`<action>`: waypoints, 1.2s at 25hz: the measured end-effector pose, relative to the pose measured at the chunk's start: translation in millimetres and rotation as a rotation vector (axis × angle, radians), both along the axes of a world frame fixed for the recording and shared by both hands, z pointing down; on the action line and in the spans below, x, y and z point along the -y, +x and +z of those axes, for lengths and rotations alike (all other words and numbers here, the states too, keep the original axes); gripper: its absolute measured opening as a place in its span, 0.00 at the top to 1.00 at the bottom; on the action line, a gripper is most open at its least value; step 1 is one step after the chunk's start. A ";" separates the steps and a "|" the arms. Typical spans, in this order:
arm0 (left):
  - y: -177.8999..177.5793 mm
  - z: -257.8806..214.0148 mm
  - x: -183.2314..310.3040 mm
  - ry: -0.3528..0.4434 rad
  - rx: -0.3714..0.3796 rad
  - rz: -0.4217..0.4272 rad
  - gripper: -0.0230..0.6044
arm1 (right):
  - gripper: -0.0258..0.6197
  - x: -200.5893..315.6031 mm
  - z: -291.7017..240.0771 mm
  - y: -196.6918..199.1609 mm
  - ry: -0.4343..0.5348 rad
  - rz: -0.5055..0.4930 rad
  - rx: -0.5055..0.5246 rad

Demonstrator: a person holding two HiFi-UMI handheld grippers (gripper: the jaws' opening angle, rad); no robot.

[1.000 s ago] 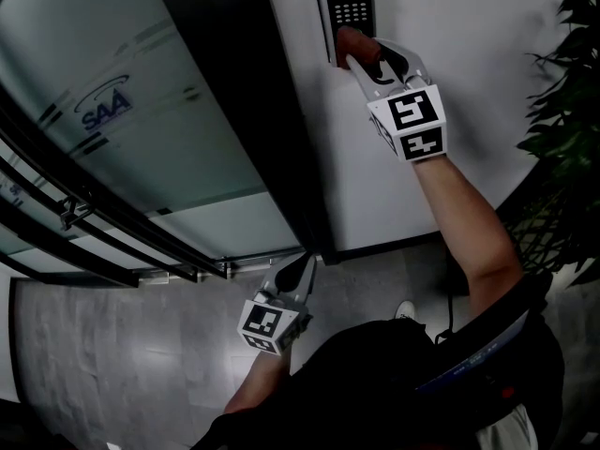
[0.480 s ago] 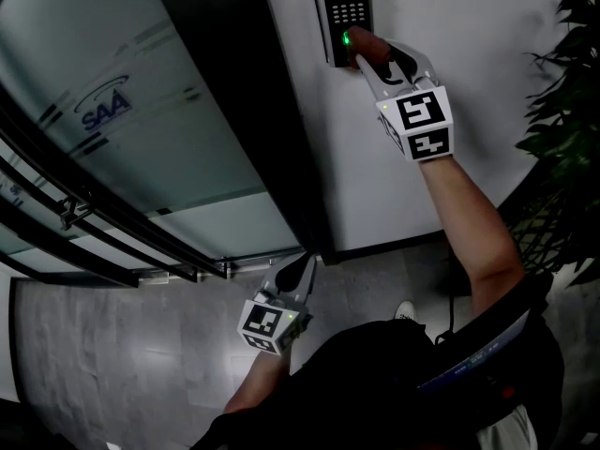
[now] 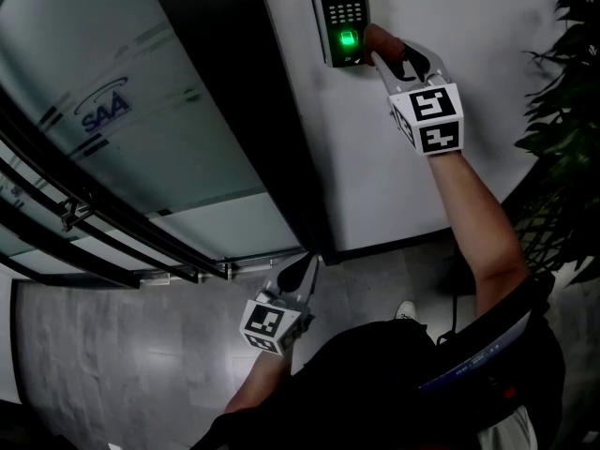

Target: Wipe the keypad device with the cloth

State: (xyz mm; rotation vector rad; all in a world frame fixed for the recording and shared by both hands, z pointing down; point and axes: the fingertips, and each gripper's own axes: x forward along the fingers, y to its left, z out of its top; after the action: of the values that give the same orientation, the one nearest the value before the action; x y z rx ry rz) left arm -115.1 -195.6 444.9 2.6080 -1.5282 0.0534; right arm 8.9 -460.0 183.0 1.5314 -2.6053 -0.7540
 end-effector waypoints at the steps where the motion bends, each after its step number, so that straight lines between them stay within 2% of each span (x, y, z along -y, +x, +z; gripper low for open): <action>1: 0.2 0.1 0.0 0.000 -0.001 0.000 0.94 | 0.74 2.3 0.2 2.8 -0.006 0.006 0.001; 11: -1.3 -0.2 -3.8 0.008 -0.013 -0.002 0.94 | 0.74 17.2 3.8 17.4 -0.036 0.065 -0.031; 18: -1.6 -2.0 -15.5 0.017 -0.018 0.019 0.94 | 0.74 -2.8 1.6 17.3 -0.035 0.073 -0.033; 25: -2.5 0.7 -38.4 0.007 -0.022 0.081 0.94 | 0.74 -64.5 12.6 27.1 -0.042 0.080 -0.006; 30: 9.9 10.1 -49.9 -0.015 -0.011 0.168 0.94 | 0.74 -138.0 57.2 43.9 -0.092 0.058 0.042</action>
State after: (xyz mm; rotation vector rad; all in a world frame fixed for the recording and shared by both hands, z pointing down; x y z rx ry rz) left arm -105.3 -145.8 455.0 2.7130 -1.2972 0.0652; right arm 52.7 -322.1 240.2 1.6058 -2.5726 -0.5955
